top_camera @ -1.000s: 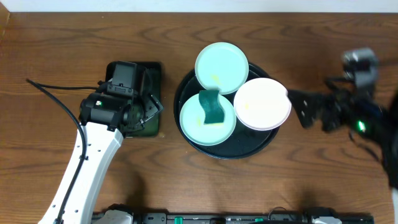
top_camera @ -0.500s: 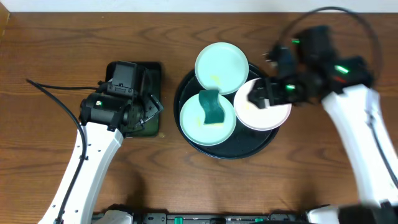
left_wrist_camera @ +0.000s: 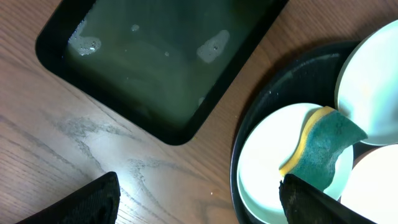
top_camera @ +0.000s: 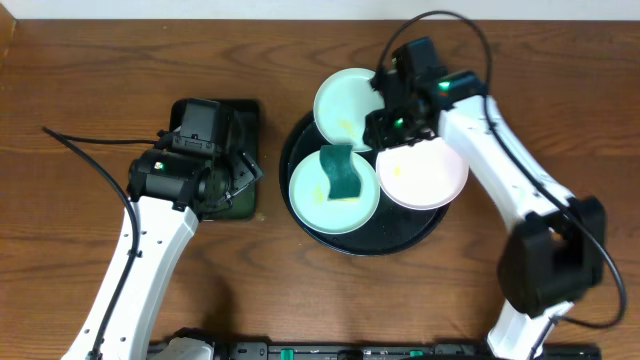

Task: Clean dirty plates on tray and stack at the side

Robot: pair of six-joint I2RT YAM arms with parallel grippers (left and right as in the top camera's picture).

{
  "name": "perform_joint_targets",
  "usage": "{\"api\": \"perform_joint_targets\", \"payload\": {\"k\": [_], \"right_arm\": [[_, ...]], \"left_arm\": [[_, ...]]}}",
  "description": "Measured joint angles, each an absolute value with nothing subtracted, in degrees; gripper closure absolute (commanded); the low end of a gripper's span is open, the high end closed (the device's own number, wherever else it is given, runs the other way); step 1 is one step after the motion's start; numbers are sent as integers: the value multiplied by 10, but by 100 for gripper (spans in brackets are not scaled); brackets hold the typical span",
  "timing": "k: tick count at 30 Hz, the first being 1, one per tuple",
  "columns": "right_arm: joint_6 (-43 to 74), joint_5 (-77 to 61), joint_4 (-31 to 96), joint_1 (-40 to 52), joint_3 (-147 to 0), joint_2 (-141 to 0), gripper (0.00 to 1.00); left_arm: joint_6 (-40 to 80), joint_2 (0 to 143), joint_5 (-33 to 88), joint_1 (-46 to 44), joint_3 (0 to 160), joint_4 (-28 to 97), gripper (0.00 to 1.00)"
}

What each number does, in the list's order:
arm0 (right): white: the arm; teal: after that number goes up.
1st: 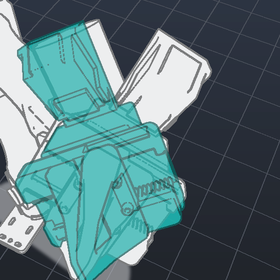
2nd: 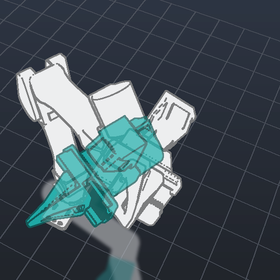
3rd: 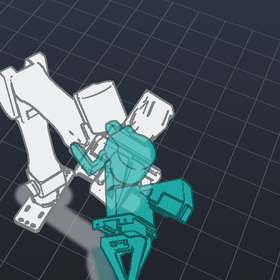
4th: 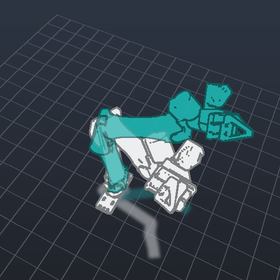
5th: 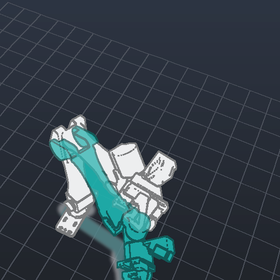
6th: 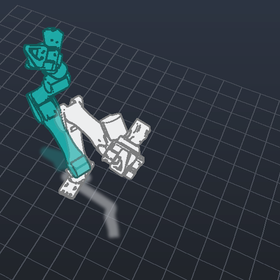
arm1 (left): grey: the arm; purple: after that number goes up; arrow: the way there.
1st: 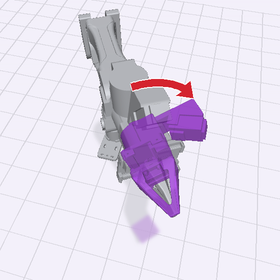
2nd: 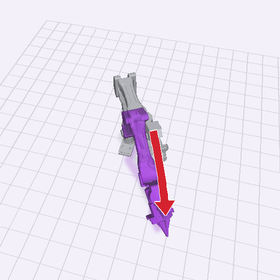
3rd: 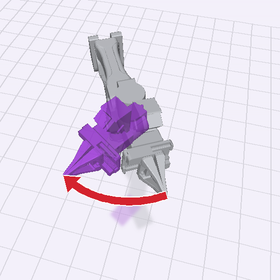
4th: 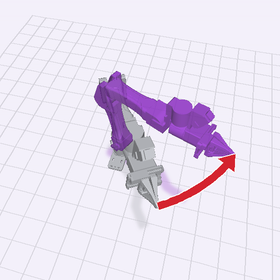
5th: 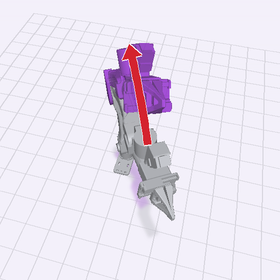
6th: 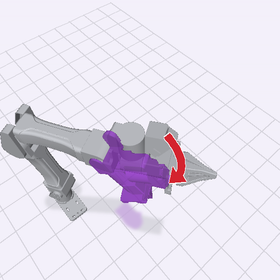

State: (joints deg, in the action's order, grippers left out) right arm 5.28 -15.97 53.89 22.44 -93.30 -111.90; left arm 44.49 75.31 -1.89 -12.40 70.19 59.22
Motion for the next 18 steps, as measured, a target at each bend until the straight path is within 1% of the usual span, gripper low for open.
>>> {"api": "perform_joint_targets", "payload": {"k": [4, 5, 8, 14, 18], "right_arm": [[27, -158, 539, 235, -933, -1166, 56], [22, -158, 538, 237, -933, -1175, 56], [12, -153, 533, 242, -933, -1198, 61], [-16, -148, 531, 243, -933, -1225, 57], [-38, -143, 530, 243, -933, -1227, 58]], "left_arm": [[445, 753, -19, -124, 702, 592, 17], [445, 753, -19, -124, 702, 592, 17], [445, 753, -19, -124, 702, 592, 17], [445, 753, -19, -124, 702, 592, 17], [445, 753, -19, -124, 702, 592, 17]]}}
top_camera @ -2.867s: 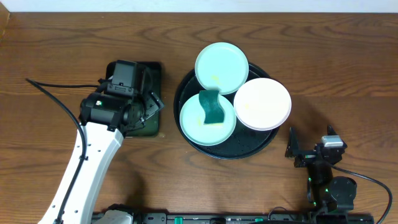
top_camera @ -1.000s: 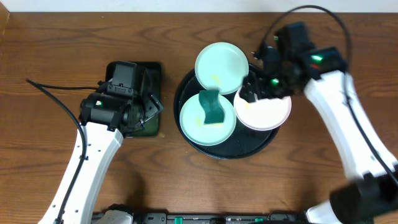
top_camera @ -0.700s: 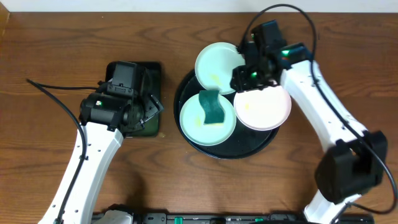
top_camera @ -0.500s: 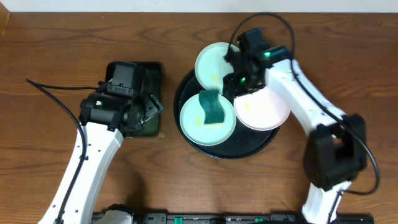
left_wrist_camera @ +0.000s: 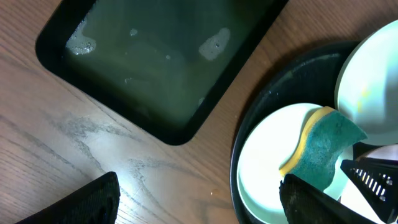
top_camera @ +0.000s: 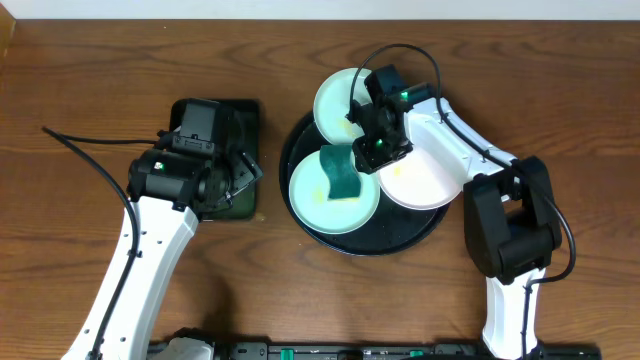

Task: Clean dirty plates on tray and stack at the side

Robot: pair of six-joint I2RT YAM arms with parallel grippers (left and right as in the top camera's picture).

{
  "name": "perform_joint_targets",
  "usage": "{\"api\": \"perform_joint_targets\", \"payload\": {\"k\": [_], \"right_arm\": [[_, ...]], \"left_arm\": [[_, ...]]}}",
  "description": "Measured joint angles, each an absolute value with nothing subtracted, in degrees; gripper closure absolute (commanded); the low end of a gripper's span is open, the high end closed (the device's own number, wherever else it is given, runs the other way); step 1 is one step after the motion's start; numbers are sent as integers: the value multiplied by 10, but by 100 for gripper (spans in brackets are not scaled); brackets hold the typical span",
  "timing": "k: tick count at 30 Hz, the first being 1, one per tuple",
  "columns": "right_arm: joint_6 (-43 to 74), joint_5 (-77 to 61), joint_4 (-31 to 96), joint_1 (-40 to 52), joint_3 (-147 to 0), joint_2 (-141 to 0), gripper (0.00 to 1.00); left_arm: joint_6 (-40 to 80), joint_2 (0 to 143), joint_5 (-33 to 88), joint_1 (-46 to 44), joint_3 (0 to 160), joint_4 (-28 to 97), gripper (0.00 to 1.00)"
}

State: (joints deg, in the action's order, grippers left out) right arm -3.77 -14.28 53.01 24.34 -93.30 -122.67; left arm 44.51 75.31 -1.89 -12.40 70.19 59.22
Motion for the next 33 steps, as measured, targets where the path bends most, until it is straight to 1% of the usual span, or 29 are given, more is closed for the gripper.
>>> {"api": "perform_joint_targets", "payload": {"k": [3, 10, 16, 24, 25, 27, 29, 30, 33], "right_arm": [[-51, -140, 528, 244, -933, -1227, 61], [-64, -137, 492, 245, -927, -1227, 61], [-65, -136, 488, 246, -909, -1227, 62], [-69, -112, 479, 246, -876, -1226, 71], [-69, -110, 479, 246, -876, -1226, 72], [-69, -107, 479, 246, -876, -1226, 78], [-63, -103, 478, 246, -876, -1226, 92], [-61, -110, 480, 246, -875, -1226, 97], [-52, -116, 482, 248, -875, -1224, 98]], "left_arm": [[445, 753, -19, -124, 702, 592, 17], [445, 753, -19, -124, 702, 592, 17], [445, 753, -19, -124, 702, 592, 17], [445, 753, -19, -124, 702, 592, 17], [445, 753, -19, -124, 702, 592, 17], [445, 753, -18, -124, 702, 593, 18], [442, 753, -14, -124, 702, 593, 20], [436, 753, -9, -124, 702, 591, 21], [407, 755, 23, -124, 702, 578, 24]]}}
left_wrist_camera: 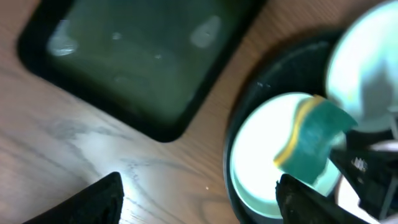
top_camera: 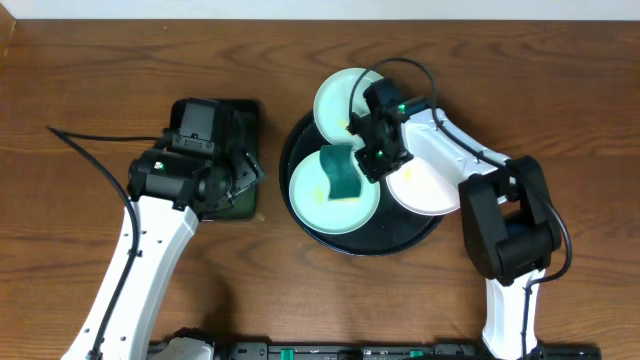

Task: Clean dirty plates on tray and stack at the side
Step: 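Reach the left gripper back to the sponge on the lower plate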

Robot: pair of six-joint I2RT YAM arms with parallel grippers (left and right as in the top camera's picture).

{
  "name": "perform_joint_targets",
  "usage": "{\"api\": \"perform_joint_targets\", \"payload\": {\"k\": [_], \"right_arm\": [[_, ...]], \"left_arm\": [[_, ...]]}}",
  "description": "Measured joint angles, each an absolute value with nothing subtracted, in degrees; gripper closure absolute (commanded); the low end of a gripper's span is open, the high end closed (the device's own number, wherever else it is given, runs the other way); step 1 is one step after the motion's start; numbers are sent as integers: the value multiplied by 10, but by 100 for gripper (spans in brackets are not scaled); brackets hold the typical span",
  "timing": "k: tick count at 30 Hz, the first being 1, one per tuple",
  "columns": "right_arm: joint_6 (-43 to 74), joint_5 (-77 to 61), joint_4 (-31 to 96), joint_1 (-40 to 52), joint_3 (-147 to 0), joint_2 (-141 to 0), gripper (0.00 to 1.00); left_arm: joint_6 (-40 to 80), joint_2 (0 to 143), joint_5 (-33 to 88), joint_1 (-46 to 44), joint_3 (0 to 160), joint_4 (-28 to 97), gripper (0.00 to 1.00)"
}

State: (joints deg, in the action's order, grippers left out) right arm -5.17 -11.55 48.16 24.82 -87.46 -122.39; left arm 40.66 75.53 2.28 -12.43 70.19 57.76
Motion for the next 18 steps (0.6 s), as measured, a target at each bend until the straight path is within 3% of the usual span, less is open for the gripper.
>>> {"api": "perform_joint_targets", "payload": {"k": [5, 18], "right_arm": [[-49, -126, 483, 245, -875, -1224, 99], [-48, -133, 488, 244, -875, -1224, 99]], "left_arm": [[361, 782, 93, -125, 702, 554, 35], [314, 933, 190, -229, 702, 430, 34]]}}
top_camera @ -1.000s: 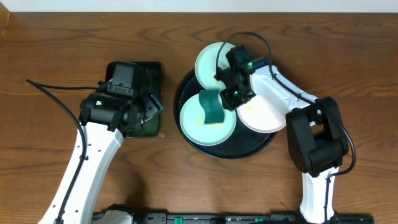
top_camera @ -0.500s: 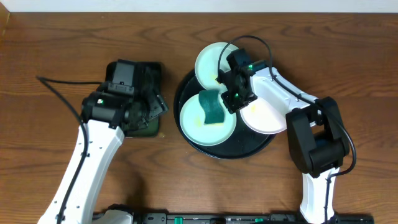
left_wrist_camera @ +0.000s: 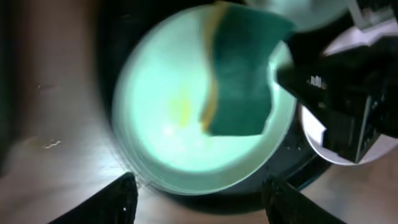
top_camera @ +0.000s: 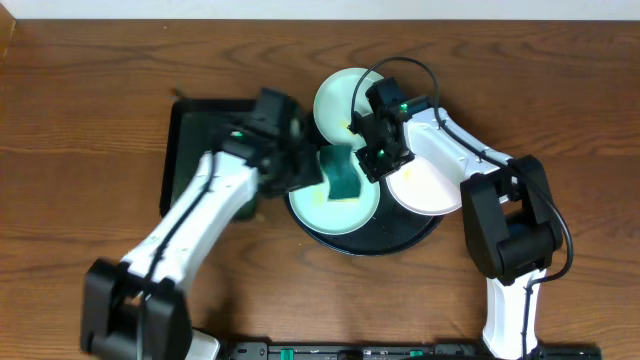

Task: Clean dirty plates on tray and stack at the side
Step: 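Reach the left gripper back to the sponge on the lower plate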

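Observation:
A round black tray holds three plates. On the front pale green plate lies a green and yellow sponge. A mint plate sits at the back and a pinkish white plate on the right. My left gripper hovers open over the green plate's left rim. In the left wrist view its fingers straddle the plate, which has a yellowish smear beside the sponge. My right gripper touches the sponge's right edge. Its jaws are hidden.
A black rectangular basin of murky water stands on the wooden table left of the tray, partly under my left arm. The right arm reaches over the pinkish plate. A dark bar runs along the table's front edge.
My left arm has swung right, from above the basin to over the green plate's left side on the tray, its gripper still open. The right gripper and the sponge are where they were.
At first my left gripper hung open near the basin and my right gripper was above the back of the tray. Then the right gripper was lower, at the sponge's right edge, and it stayed there. Now the left gripper is over the green plate.

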Robot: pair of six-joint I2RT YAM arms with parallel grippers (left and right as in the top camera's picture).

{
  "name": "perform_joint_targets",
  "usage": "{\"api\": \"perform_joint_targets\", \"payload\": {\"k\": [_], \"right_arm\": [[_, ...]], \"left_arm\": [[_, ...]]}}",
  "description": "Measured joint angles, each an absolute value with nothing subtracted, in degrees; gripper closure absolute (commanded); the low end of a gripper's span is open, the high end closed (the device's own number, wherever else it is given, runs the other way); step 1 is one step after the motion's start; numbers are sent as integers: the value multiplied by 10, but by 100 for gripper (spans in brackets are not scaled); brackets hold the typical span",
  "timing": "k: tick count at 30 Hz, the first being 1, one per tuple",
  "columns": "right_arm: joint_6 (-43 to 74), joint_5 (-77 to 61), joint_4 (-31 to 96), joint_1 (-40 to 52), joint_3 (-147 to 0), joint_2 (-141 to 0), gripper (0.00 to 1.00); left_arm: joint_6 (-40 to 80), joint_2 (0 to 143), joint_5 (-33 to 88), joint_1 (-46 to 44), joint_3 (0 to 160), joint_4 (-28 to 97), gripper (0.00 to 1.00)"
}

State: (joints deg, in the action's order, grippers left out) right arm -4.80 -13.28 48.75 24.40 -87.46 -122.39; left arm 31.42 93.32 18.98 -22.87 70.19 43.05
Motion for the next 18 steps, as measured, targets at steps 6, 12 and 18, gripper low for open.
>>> {"api": "perform_joint_targets", "payload": {"k": [6, 12, 18], "right_arm": [[-48, -133, 488, 244, -875, -1224, 98], [-48, -133, 487, 244, -875, -1224, 98], [-48, -133, 486, 244, -874, -1224, 99]], "left_arm": [[311, 1000, 207, -253, 702, 372, 34], [296, 1056, 235, -254, 702, 325, 34], [285, 1065, 249, -265, 702, 294, 36]]}}
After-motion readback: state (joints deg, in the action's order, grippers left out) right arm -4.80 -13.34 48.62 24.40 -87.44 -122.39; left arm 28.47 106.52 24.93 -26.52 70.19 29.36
